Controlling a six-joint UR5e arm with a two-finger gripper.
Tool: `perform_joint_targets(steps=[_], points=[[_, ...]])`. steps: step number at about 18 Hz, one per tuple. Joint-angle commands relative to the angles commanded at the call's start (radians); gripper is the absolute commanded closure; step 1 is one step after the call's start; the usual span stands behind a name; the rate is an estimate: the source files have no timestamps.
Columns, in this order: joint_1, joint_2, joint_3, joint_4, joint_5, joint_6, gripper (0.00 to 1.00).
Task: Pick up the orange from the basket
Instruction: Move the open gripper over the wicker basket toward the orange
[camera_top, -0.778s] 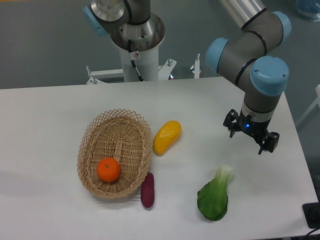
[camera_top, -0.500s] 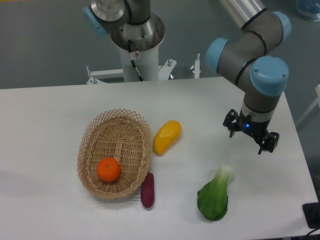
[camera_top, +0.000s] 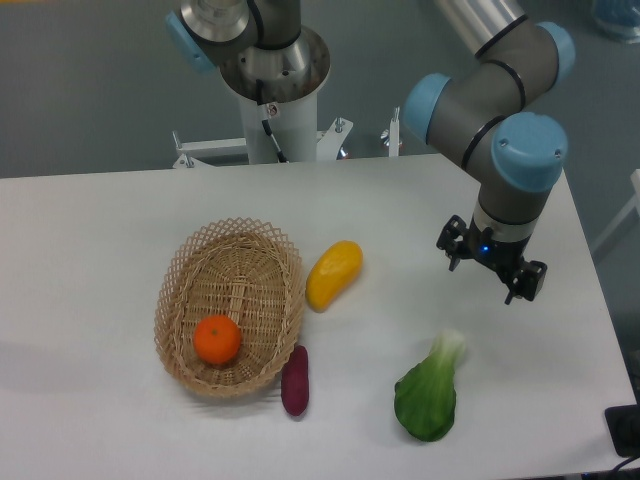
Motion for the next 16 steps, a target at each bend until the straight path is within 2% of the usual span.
perform_joint_targets(steps=[6,10,13,16], points=[[-0.107,0.003,-0.011,0.008,0.003,-0.201,0.0],[-0.172,0.021,-0.023,0.003,-0.038,-0.215,0.0],[-0.216,0.023,-0.023,0.003,-0.083,-0.316,0.0],[-0.27,0.023,-0.025,0.002,-0.072,-0.364,0.0]])
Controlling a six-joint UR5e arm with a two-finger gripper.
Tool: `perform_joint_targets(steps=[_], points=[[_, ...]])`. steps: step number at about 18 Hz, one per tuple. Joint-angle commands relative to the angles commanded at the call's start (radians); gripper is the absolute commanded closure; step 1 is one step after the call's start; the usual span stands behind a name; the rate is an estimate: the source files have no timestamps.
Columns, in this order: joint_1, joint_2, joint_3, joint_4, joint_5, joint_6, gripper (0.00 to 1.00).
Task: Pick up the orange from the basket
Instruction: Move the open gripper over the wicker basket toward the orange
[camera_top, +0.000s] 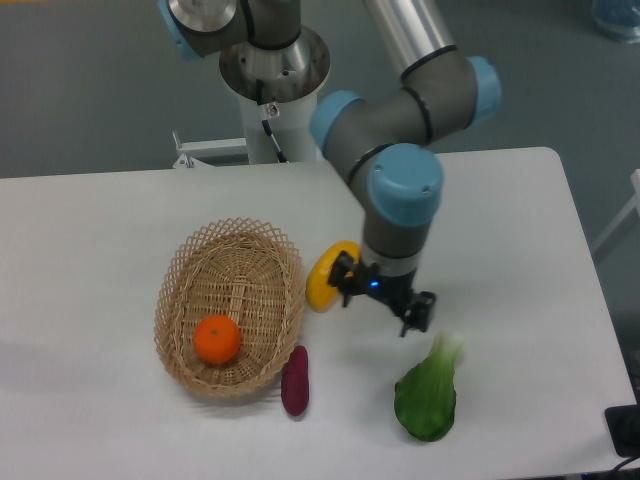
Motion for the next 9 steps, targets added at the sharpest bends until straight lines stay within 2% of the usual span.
perform_joint_targets(steps=[3,9], points=[[-0.052,0.005,-0.002,0.0,0.0,-0.11,0.0],[-0.121,0.002,-0.029,0.002,0.003,-0.152,0.0]])
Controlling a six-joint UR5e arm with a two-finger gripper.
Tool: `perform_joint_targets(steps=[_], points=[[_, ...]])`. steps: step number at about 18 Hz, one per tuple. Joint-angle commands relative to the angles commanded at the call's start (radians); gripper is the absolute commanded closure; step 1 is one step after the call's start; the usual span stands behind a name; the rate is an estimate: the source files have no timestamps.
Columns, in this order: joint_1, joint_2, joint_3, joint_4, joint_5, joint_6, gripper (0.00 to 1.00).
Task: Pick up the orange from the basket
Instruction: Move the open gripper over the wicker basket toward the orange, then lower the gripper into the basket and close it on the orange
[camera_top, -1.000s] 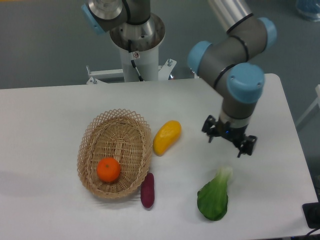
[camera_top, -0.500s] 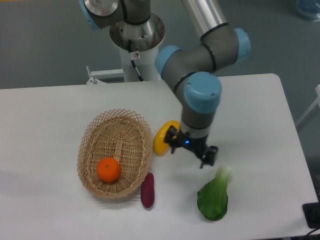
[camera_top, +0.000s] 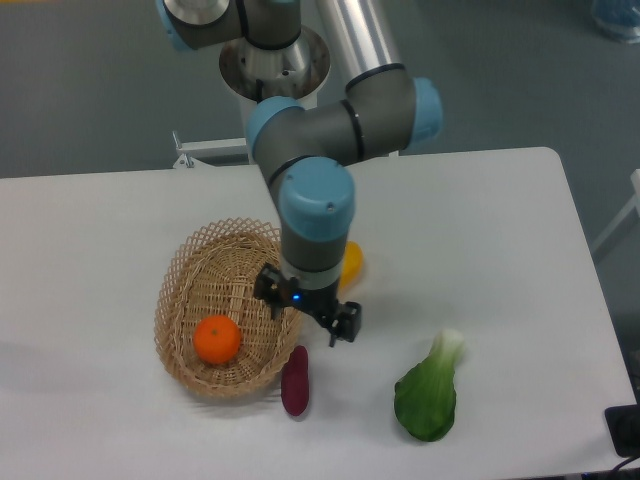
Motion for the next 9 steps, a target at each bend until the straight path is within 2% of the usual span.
perform_joint_targets(steps=[9], points=[[-0.078,-0.035,-0.054,0.0,-0.002,-0.038,0.0]])
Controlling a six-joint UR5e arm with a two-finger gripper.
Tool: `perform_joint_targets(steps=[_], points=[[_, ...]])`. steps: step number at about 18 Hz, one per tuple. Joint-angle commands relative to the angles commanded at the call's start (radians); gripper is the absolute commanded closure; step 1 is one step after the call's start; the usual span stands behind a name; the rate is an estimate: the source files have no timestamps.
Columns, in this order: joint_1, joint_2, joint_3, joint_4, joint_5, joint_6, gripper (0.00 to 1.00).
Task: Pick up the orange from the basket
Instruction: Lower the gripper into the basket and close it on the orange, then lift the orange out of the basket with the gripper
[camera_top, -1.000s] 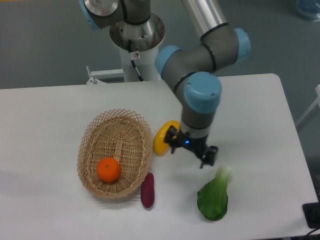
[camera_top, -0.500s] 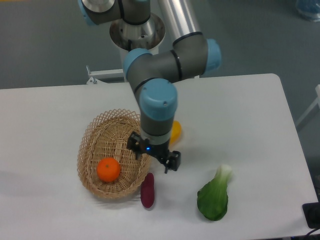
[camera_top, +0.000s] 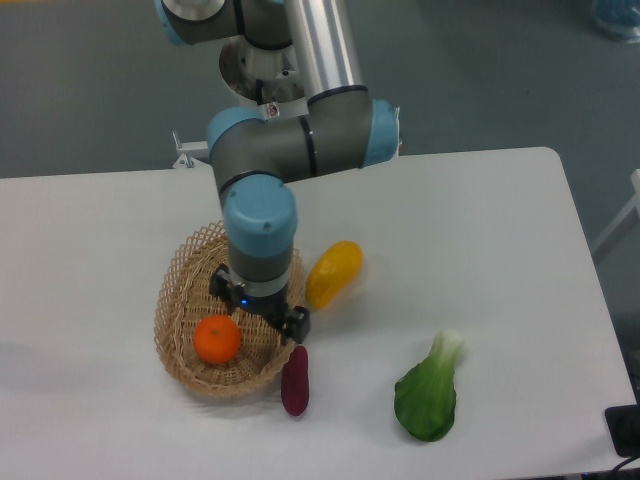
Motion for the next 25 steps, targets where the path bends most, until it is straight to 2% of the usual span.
perform_joint_targets(steps=[9,13,18,21,24,25], points=[[-0.048,-0.041,0.002,0.011,0.0,-0.058,0.0],[-0.068,-0.069,0.0,0.06,0.006,-0.075,0.0],[-0.08,-0.091,0.002,0.063,0.008,-0.103,0.0],[-0.087,-0.107,0.015,0.061,0.049,-0.115,0.0],[-0.094,-0.111,0.015,0.057,0.057,-0.118,0.32],[-0.094,-0.109,0.017,0.055,0.057,-0.118,0.38]])
